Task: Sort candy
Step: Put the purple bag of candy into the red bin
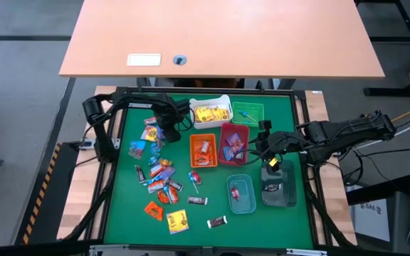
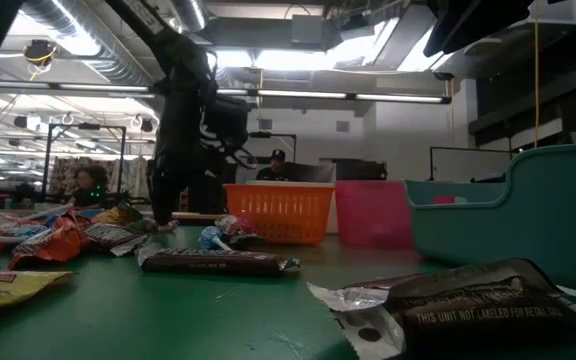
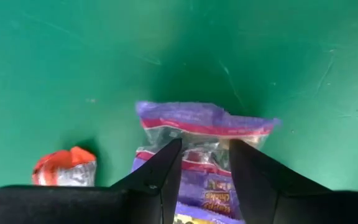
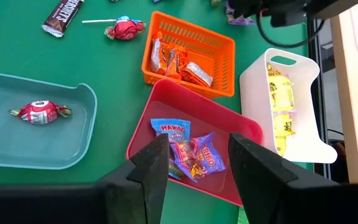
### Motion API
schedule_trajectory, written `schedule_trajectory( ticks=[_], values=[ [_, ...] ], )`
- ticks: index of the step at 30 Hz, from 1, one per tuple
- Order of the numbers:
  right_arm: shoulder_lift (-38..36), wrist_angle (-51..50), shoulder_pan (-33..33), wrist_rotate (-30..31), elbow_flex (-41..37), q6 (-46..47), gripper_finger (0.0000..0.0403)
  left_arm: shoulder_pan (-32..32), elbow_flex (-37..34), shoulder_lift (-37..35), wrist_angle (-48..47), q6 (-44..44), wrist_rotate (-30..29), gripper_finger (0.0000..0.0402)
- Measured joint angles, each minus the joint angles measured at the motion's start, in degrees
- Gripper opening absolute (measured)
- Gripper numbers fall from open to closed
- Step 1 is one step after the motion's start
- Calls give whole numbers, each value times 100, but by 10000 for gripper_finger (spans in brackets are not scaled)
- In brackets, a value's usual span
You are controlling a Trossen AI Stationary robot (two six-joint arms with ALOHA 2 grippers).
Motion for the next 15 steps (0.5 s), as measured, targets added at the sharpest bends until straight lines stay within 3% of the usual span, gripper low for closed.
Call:
schedule_trajectory(
  ticks=[8, 15],
  values=[
    [1, 0, 0, 0, 0, 5, 166, 0, 15, 185, 51, 13, 4, 116],
    [1, 0, 0, 0, 0, 11, 166, -4, 9, 191, 85, 11, 22, 45]
  ],
)
